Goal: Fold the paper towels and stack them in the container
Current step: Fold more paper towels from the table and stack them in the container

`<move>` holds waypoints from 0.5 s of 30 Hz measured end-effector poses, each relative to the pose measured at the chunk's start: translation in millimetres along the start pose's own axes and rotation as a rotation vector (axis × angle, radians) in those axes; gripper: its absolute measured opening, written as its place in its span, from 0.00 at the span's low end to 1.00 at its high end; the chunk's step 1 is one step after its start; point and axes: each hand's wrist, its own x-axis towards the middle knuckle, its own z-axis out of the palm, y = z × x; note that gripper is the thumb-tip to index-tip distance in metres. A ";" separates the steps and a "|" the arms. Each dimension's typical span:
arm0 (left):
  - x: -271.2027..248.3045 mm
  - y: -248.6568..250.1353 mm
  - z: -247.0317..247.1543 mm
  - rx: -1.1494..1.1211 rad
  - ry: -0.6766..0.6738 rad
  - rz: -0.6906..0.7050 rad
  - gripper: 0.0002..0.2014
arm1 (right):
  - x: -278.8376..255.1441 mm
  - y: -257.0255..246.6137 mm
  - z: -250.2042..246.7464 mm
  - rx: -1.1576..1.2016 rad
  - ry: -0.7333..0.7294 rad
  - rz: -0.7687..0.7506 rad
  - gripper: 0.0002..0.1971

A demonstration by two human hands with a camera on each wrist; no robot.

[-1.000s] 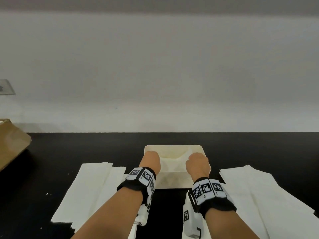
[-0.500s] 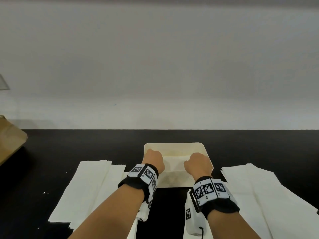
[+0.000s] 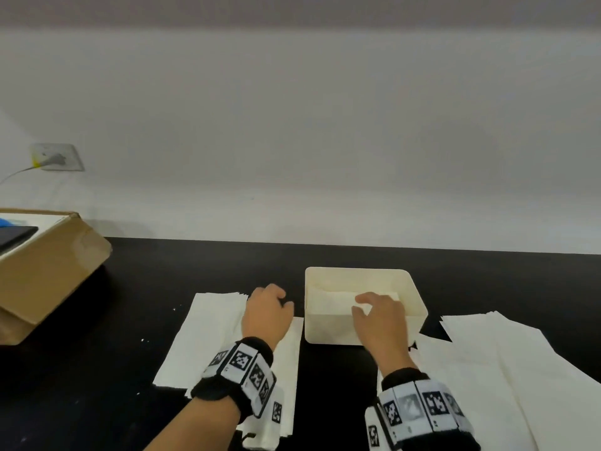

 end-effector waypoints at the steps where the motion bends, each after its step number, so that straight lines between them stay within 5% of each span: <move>1: -5.0 -12.1 -4.9 0.008 -0.012 -0.054 0.16 | -11.2 -4.8 7.9 0.025 -0.054 -0.013 0.13; 8: -50.8 -82.2 -19.8 0.115 -0.217 -0.235 0.20 | -76.2 -14.4 81.6 0.072 -0.425 0.097 0.21; 15: -86.0 -97.3 -18.1 0.114 -0.297 -0.212 0.24 | -99.6 -21.5 114.1 0.132 -0.411 0.311 0.27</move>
